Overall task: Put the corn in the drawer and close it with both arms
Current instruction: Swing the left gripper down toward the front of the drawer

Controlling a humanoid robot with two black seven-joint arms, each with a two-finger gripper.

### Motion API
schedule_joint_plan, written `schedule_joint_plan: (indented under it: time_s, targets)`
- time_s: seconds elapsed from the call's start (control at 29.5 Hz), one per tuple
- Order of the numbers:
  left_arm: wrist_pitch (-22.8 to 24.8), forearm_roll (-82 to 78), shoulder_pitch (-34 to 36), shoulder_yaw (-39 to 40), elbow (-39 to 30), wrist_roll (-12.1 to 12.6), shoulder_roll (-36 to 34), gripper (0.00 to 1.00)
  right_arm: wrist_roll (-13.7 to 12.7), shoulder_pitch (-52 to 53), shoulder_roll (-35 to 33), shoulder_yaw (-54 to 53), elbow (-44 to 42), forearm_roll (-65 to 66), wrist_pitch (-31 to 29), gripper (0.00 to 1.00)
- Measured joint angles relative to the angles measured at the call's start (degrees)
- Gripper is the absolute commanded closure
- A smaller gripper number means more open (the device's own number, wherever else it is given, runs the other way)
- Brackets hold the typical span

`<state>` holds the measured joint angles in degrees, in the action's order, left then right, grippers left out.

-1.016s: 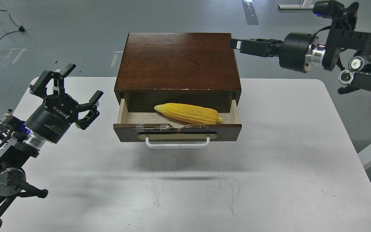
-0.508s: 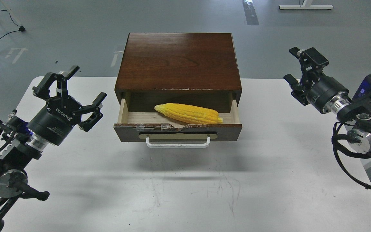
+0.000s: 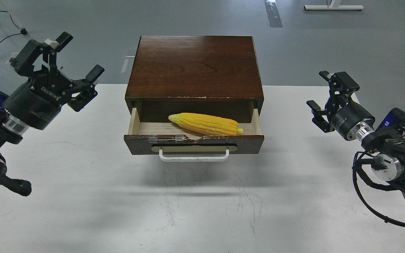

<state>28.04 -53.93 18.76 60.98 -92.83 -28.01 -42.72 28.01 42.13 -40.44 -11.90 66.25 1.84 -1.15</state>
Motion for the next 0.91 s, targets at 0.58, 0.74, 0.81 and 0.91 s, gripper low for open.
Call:
schedule_joint_plan:
  time_s: [0.58,0.74,0.81,0.91]
  targets:
    - [0.0,-44.1,-0.7,-18.3,-7.9,0.0,10.2,0.87,0.0,-1.9,0.0,-0.1,-0.5,0.0,0.0,0.0]
    - [0.0,-44.0,-3.1,-22.4,-6.6,0.0,10.8,1.0,0.0,-2.5,0.1,-0.1,-0.5,0.0,0.0,0.0]
    - [0.0,-43.7,-4.4,-22.6,-5.2,0.0,11.1,1.0,0.0,-2.6,0.1,-0.1,-0.5,0.0,0.0,0.0]
    - [-0.7,-42.8,-5.7,-22.4,-3.1,0.0,12.0,1.0,0.0,-2.7,0.1,-0.1,-0.5,0.0,0.0,0.0]
